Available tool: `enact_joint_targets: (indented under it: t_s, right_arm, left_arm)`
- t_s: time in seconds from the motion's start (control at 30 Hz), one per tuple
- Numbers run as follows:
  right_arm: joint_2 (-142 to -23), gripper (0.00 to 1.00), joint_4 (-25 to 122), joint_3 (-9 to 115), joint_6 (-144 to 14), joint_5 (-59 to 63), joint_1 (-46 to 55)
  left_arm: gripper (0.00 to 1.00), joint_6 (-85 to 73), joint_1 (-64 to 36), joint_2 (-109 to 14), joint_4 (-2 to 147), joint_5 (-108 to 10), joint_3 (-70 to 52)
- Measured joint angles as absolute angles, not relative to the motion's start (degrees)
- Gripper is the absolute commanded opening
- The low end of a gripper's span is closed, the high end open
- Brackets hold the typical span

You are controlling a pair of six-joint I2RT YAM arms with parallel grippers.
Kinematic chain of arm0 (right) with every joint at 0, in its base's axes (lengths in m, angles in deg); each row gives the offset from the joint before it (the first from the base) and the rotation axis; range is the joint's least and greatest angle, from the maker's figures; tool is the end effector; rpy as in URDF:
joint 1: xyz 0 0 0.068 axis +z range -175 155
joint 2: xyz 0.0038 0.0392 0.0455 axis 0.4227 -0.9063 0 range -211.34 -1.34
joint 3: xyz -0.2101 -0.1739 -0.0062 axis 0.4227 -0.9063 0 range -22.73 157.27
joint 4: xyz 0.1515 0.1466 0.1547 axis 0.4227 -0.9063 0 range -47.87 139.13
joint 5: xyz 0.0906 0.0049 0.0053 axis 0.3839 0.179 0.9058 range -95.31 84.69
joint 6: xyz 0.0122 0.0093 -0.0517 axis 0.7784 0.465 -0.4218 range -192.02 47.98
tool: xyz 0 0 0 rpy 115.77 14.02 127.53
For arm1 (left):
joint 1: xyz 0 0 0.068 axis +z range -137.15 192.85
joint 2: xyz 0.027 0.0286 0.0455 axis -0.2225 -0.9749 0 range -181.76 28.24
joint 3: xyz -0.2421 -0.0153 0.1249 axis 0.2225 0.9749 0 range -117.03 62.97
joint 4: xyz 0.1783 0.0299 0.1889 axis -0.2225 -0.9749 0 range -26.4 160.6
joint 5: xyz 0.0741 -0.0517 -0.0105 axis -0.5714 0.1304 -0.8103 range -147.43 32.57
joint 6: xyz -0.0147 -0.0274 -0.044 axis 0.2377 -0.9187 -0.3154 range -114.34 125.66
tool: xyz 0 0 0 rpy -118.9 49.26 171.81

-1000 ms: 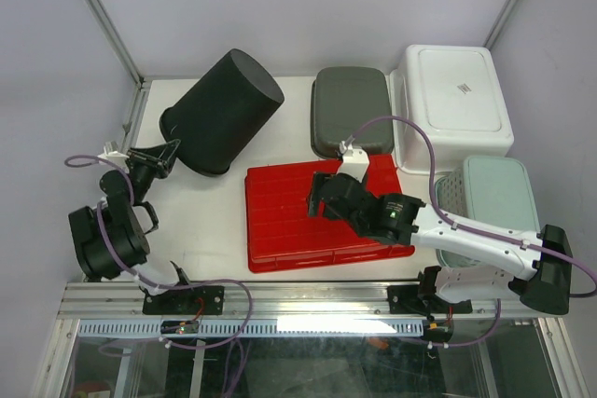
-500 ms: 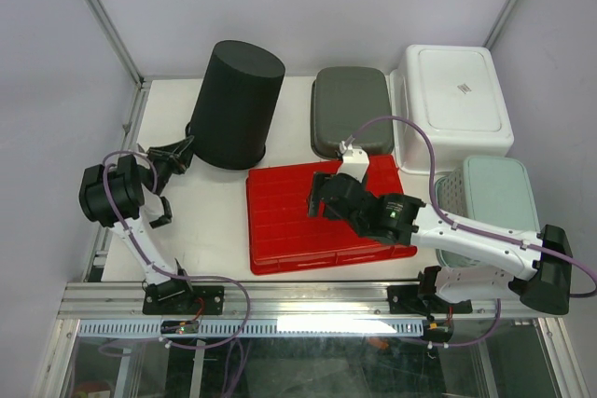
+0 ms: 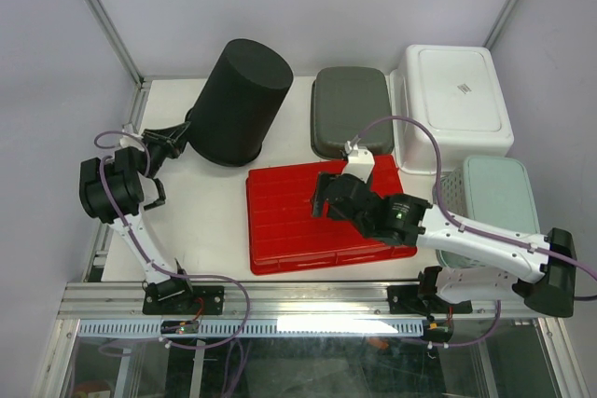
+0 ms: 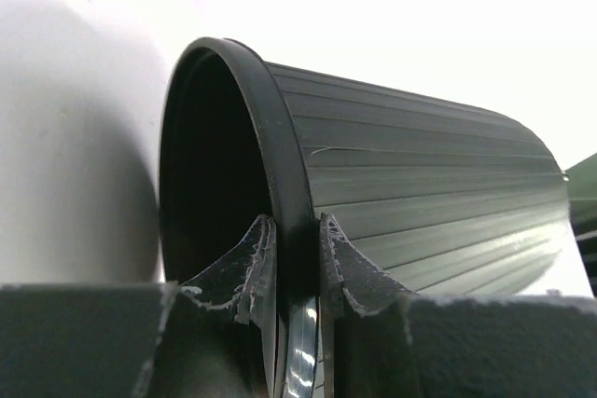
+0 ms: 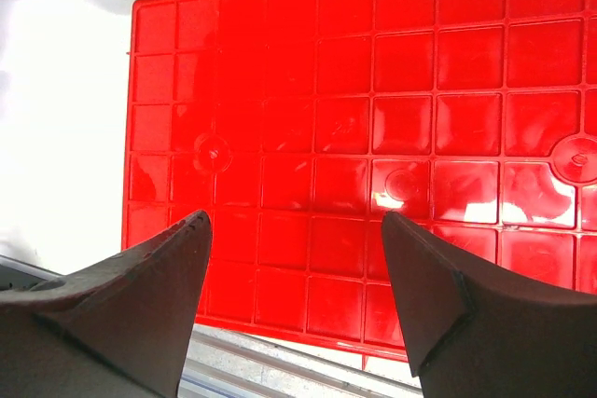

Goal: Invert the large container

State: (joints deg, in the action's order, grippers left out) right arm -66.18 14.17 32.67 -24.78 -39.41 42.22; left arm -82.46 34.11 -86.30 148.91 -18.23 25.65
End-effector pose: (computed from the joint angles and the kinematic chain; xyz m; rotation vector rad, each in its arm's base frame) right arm 0.1086 0.2073 0.2990 -0.1023 2.2171 0.4126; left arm 0.3286 0.1037 0.1300 -0.9971 1.4380 -1.4125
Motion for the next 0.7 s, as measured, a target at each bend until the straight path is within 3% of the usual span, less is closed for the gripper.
enact_joint_targets:
  t_s: [0.2,0.37,0.47,0.7]
  right_arm:
    - [-64.13,0.77,13.28,32.67,-24.10,-39.72,42.22]
    - [-64.08,0.77,13.12,32.67,-23.90,-39.79,42.22]
    - [-64.08,0.78,13.01,32.67,-23.86,-39.79,42.22]
    - [-64.06,0.81,12.79,32.67,-23.73,-39.79,42.22]
  left_arm:
    - [0.46,-74.26,36.62,-86.65,140.21,-18.08,24.66]
    - [0.59,-69.89,37.23,-86.78,133.19,-18.43,24.66]
    - [0.74,-67.22,37.23,-86.61,128.65,-18.43,24.66]
    - [0.99,-59.07,37.23,-79.48,113.69,-20.18,21.47]
